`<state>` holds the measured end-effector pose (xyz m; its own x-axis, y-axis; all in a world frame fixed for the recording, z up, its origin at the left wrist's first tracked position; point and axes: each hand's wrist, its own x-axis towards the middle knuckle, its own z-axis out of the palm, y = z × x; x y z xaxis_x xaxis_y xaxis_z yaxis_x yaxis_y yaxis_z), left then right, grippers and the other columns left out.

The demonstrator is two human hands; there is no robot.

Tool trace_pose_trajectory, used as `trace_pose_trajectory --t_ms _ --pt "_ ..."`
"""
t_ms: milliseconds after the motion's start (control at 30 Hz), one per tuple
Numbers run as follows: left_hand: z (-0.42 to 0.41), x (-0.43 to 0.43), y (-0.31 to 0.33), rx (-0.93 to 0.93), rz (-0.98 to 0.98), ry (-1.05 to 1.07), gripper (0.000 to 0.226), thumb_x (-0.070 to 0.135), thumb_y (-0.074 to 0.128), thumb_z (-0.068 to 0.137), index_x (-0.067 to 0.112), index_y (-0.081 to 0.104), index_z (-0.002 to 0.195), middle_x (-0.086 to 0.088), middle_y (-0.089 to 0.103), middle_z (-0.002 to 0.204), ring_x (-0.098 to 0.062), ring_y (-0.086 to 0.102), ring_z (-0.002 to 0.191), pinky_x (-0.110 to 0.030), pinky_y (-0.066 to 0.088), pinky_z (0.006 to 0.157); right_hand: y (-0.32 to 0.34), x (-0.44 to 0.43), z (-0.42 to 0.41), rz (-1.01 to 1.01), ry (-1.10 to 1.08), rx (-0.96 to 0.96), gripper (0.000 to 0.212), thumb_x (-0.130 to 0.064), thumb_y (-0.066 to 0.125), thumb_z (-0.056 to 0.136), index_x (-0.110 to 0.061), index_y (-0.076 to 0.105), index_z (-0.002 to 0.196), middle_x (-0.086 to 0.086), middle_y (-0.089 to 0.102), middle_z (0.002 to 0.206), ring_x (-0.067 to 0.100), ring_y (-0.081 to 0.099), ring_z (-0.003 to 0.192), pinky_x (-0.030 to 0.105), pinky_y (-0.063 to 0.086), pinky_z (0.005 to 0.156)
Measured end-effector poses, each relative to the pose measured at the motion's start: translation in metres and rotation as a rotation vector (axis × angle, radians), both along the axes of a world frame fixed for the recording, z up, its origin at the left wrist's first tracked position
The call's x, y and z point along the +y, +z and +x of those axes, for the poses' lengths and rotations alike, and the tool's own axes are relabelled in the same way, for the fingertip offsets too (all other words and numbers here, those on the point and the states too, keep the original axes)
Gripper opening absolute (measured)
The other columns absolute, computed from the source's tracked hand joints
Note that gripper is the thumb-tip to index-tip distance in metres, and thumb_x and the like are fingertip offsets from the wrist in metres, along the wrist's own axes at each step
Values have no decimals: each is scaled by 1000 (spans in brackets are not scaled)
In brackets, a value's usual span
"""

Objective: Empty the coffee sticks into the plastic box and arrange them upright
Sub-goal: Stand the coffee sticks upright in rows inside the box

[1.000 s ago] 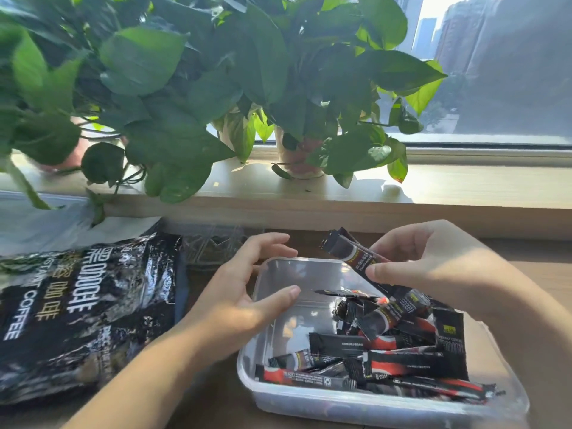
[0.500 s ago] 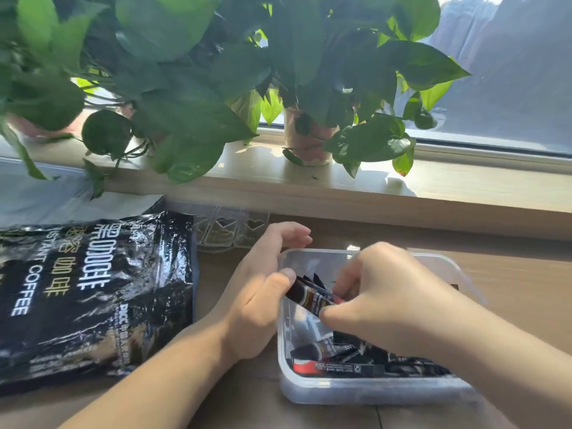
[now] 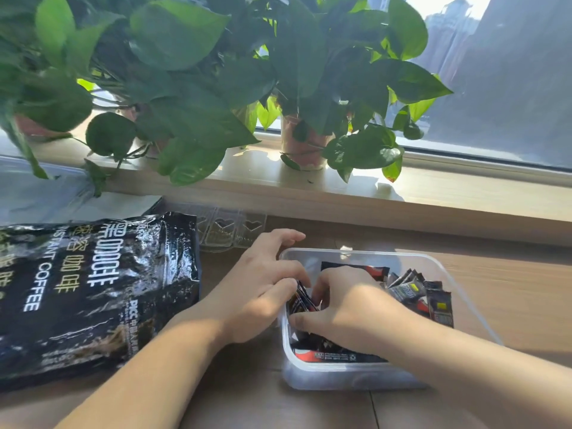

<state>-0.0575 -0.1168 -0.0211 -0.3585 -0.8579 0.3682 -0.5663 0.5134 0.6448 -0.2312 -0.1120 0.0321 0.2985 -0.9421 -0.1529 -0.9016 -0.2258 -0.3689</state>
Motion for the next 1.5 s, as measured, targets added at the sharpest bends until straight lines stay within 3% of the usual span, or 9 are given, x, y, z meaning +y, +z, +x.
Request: trace_pose_trajectory --t_ms 233,367,600,733,900,1067,1267,1400,1500 --pt "-2 1 0 -38 13 10 44 36 31 83 20 71 91 3 45 135 -7 35 128 -11 21 106 3 -8 -9 304 39 -103 54 -51 89 56 -27 63 96 -6 78 87 10 75 79 34 61 80" --pt "-1 -1 -2 -56 7 -6 44 35 30 84 19 69 91 3 48 132 -9 38 123 -19 26 105 6 -10 -10 362 75 -117 51 -28 93 59 -25 66 101 -8 78 89 13 76 84 34 61 84" --pt "-1 0 -2 -50 25 -12 42 36 30 85 22 69 92 6 48 131 -9 38 123 -19 26 105 13 -9 -10 354 81 -5 25 -28 80 72 -27 74 96 -9 74 80 10 63 69 23 50 67" --pt "-1 0 -2 -46 70 -7 43 40 29 84 25 69 89 11 45 134 -5 35 126 -22 27 106 11 -7 -10 401 43 -72 25 -43 77 81 -20 76 93 -7 77 74 7 71 69 25 56 78" --pt "-4 3 4 1 173 33 35 36 37 85 29 72 86 16 38 145 3 26 136 -25 21 112 5 -6 -8 402 -40 -182 22 -28 78 85 -8 77 92 0 80 78 5 76 75 14 53 69" --pt "-4 6 9 15 210 44 36 32 38 84 33 74 87 21 34 148 8 21 139 -24 17 113 17 -6 -18 422 -81 -285 3 -18 77 87 -16 77 89 5 80 87 10 77 79 9 50 54" --pt "-3 6 8 -15 192 43 37 38 37 87 34 73 85 24 32 148 14 17 138 -17 15 109 28 -7 -56 115 -52 -347 13 -10 74 87 -17 77 98 0 78 73 4 72 60 18 60 65" --pt "-3 5 5 -58 136 63 40 46 33 87 37 72 87 27 32 146 15 14 137 -18 14 108 34 -19 -80 -339 175 -35 23 -16 76 85 -26 79 105 -15 75 89 -15 61 71 6 49 68" --pt "-3 4 5 -45 111 54 46 52 28 81 39 71 87 24 34 145 12 17 138 -18 18 109 28 -26 -86 -306 243 244 31 -34 69 90 -30 71 121 -11 72 115 -4 61 92 23 50 87"
